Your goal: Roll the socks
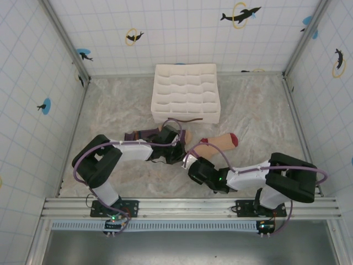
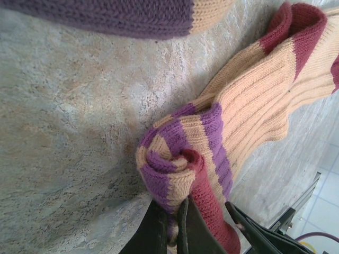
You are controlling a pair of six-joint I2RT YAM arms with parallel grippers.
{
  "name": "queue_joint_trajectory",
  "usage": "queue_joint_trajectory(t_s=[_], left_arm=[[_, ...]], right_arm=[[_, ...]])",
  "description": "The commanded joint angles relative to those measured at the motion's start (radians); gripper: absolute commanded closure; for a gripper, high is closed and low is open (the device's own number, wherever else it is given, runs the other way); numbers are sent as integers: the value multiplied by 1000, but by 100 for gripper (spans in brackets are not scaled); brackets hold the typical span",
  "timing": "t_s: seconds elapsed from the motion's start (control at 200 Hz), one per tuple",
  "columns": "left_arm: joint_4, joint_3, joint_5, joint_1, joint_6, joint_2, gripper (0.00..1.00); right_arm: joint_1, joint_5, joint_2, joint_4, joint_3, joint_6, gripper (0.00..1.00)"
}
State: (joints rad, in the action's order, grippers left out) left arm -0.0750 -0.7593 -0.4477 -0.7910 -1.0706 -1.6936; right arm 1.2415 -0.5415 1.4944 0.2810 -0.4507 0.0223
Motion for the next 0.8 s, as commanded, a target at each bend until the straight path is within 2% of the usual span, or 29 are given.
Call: queue_joint_trajectory(t_s=[0.0,0.085,0.195,0.27,0.32,0.425,0.48,0.59,0.796], left_arm=[[40,19,-13,9,14,20,100],[40,20,-13,9,13,20,100],[35,23,-7,9,12,24,100],[31,26,0,10,8,33,100],[26,32,9,11,6,45,87],[12,53,20,18,0,76,57],[2,61,24,20,0,96,47],[-29,68,27,22,9,131,40],[-81,61,12,22,36,145,40]], right_arm=[[3,-58,28,71,-20,9,50],[3,-59,42,84,-19,7,58],[-19,-37,53,102,-1,-20,78],[-51,21,45,112,25,-58,93],[-81,83,26,130,55,-91,100],[-175,282,-30,174,119,-180,100],[-238,396,-51,194,146,-228,100],[-353,608,-65,252,192,-315,100],[-528,914,-45,431,241,-532,100]])
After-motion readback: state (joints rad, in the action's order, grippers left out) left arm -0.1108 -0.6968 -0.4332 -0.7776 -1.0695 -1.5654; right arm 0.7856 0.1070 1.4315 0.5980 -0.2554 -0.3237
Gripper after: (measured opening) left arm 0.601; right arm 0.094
